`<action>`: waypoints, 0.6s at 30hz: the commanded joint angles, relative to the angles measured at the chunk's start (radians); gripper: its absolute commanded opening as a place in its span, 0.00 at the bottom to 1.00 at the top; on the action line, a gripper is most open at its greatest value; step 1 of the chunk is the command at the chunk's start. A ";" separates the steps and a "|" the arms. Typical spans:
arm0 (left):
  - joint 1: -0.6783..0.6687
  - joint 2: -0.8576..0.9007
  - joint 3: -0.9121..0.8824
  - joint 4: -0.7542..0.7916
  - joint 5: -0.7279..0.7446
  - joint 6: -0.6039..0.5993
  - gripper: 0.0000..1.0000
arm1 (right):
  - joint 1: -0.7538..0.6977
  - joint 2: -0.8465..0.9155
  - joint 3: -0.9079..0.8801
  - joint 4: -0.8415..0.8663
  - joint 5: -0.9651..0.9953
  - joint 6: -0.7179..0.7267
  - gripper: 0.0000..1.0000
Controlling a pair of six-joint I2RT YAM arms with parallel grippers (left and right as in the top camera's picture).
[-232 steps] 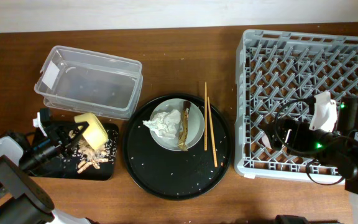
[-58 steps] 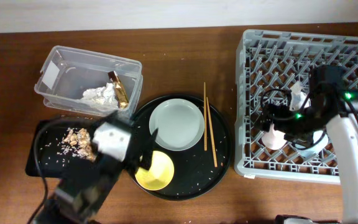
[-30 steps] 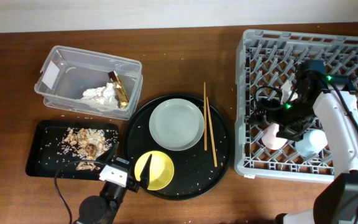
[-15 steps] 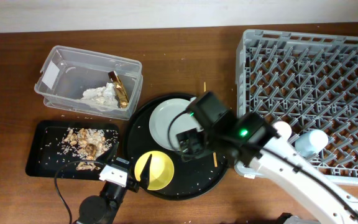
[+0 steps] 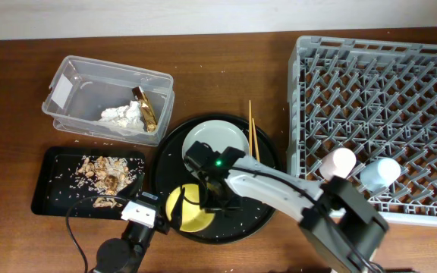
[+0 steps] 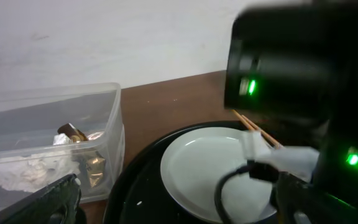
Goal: Sort waste into correct bins and load items into the dishwasher rack
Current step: 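Grasp the yellow bowl with the right gripper, then place the yellow bowl into the dish rack with the right gripper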
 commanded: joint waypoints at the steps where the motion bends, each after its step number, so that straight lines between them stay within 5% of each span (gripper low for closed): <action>1: 0.003 -0.008 -0.006 0.002 0.011 0.011 0.99 | 0.004 -0.014 -0.006 -0.001 0.011 -0.012 0.04; 4: 0.003 -0.008 -0.006 0.002 0.011 0.011 0.99 | 0.004 -0.139 0.000 -0.042 0.103 -0.040 0.04; 7: 0.003 -0.008 -0.006 0.002 0.011 0.011 0.99 | -0.033 -0.369 0.036 -0.196 0.419 -0.040 0.04; 12: 0.003 -0.008 -0.006 0.002 0.011 0.012 0.99 | -0.303 -0.666 0.039 -0.263 1.003 -0.040 0.04; 15: 0.003 -0.008 -0.006 0.002 0.011 0.012 0.99 | -0.518 -0.669 0.039 -0.189 1.175 -0.057 0.04; 18: 0.003 -0.008 -0.006 0.002 0.010 0.012 0.99 | -0.711 -0.562 0.039 -0.043 1.230 -0.272 0.04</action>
